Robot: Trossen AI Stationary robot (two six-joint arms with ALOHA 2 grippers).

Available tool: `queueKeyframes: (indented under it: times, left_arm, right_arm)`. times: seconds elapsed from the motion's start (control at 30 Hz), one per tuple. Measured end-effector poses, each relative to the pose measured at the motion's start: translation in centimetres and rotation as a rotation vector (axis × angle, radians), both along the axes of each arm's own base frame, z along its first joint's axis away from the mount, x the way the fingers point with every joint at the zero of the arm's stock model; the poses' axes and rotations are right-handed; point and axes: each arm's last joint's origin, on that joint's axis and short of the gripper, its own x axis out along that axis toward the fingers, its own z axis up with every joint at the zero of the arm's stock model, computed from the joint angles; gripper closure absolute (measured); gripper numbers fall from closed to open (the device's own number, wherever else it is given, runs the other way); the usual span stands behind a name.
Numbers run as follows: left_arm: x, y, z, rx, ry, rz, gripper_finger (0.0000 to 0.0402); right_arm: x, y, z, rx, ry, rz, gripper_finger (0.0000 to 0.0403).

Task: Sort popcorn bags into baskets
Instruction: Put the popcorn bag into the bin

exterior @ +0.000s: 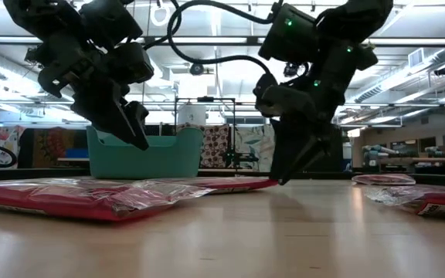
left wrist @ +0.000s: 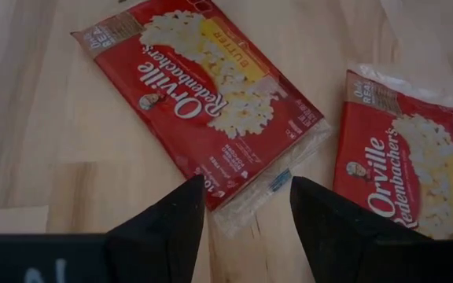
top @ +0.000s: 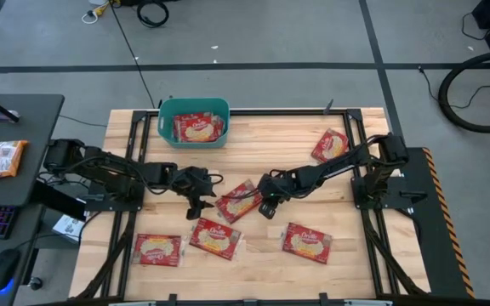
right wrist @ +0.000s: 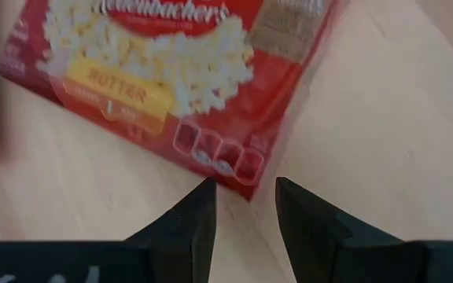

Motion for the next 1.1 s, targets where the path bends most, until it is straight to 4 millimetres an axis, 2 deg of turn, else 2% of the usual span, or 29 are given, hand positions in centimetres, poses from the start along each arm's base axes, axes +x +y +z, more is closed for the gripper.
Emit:
queueKeyframes:
  times: [0.3,0.63,0.77,0.93,1.1]
  left_arm:
    - [-0.2,0.0,-0.2,0.006,0.023,-0.005,0.0209]
    - [-0.2,0.0,-0.2,0.003,0.034,-0.001,0.0209]
    - [-0.2,0.0,-0.2,0.003,0.033,0.000,0.0209]
    - [-0.2,0.0,-0.2,0.001,0.033,0.001,0.0209]
    - [-0.1,0.0,-0.1,0.000,0.019,0.002,0.0209]
  right_arm:
    - [0.3,-0.6,0.1,-0.023,-0.042,-0.022,0.0275]
    - [-0.6,-1.1,-1.1,-0.036,-0.028,-0.003,0.0385]
    - [-0.5,-1.1,-1.0,-0.055,-0.035,0.028,0.0396]
    - [-0.1,-1.2,-0.1,-0.079,-0.052,0.058,0.0398]
    - [0.3,-1.5,3.0,-0.134,-0.125,0.128,0.0400]
